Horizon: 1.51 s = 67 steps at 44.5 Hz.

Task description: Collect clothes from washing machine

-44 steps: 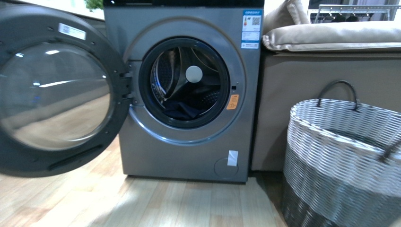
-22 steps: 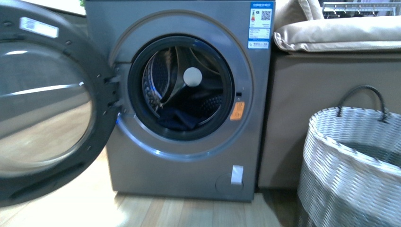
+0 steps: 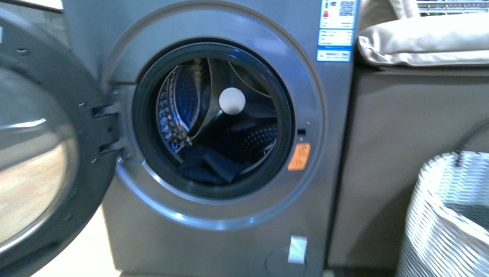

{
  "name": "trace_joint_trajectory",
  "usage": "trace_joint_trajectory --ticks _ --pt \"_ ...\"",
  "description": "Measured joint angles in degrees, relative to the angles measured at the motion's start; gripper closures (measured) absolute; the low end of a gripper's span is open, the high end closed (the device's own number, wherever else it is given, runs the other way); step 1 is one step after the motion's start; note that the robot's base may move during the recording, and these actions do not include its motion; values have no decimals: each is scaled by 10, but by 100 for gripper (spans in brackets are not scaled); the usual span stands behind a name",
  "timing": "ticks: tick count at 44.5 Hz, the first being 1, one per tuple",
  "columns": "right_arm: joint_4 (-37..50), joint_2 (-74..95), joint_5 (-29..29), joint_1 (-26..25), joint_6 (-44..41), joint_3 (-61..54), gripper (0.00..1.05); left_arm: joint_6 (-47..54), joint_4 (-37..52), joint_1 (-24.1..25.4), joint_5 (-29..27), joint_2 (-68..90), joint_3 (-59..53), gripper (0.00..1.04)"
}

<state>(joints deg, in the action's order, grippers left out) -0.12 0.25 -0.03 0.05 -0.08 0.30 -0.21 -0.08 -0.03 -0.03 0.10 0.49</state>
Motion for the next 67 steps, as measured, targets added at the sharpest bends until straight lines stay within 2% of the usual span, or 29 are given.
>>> trace_joint_trajectory --ticks 20,21,24,25,27,34,39,43,46,49,67 --pt "0 0 0 0 0 0 7 0 0 0 0 1 0 6" --pt "0 0 0 0 0 0 7 -4 -3 4 9 3 1 6" --pt "0 0 0 0 0 0 7 -46 -48 35 105 27 16 6" --pt "0 0 0 0 0 0 7 -69 -54 47 159 39 18 6" --pt "0 0 0 0 0 0 7 -97 -55 59 202 51 22 6" --pt "0 0 1 0 0 0 7 -125 -33 80 242 68 48 6" --pt "0 0 1 0 0 0 7 -125 45 119 287 128 65 6" --pt "0 0 1 0 0 0 7 -123 125 130 305 196 83 6" --pt "0 0 1 0 0 0 7 -117 195 118 307 274 112 6" --pt "0 0 1 0 0 0 7 -111 228 99 300 326 135 6" --pt "0 0 1 0 0 0 7 -44 347 -64 181 648 300 6"
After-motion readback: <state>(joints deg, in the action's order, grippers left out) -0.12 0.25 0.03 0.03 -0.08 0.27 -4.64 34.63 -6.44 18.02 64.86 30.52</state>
